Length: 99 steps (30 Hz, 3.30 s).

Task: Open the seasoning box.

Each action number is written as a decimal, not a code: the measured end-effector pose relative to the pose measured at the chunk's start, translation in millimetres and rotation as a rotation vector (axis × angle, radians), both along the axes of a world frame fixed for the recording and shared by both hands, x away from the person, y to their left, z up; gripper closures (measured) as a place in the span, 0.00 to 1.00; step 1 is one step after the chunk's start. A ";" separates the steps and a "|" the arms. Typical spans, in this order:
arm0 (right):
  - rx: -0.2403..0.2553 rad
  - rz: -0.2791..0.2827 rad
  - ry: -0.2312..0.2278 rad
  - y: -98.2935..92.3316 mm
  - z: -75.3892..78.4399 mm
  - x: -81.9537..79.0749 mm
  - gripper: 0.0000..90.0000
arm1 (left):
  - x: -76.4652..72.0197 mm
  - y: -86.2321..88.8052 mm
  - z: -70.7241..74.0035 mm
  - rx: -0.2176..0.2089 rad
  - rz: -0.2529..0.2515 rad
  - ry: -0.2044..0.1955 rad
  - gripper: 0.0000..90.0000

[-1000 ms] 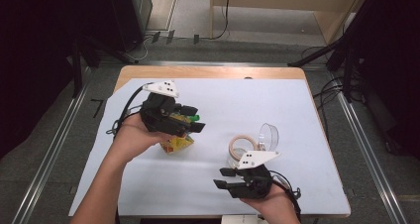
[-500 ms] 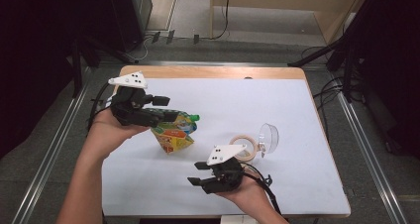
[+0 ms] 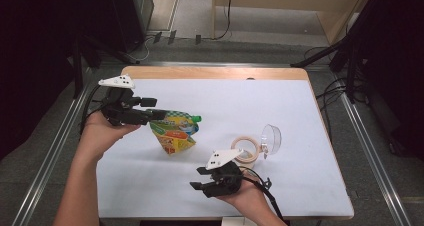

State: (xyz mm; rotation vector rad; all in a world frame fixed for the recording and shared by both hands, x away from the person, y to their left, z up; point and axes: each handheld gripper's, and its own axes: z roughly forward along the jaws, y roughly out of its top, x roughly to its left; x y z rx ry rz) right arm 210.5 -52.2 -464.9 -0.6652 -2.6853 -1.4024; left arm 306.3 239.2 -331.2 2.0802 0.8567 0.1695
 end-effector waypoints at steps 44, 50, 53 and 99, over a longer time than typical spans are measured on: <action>-0.010 -0.042 0.002 -0.8 -17.4 5.6 0.56 | 5.0 -8.6 -83.4 -0.072 -0.103 0.114 0.80; -0.007 -0.055 0.007 -1.8 -19.2 7.0 0.55 | 4.4 -9.4 -76.8 -0.080 -0.043 0.126 0.99; -0.011 -0.060 0.000 -2.2 -19.5 7.6 0.53 | 1.7 -13.9 -67.1 -0.037 -0.051 0.117 1.00; 0.057 -0.284 -0.141 -8.3 -31.2 12.5 0.79 | -49.8 -84.5 14.0 -0.063 -0.329 0.184 1.00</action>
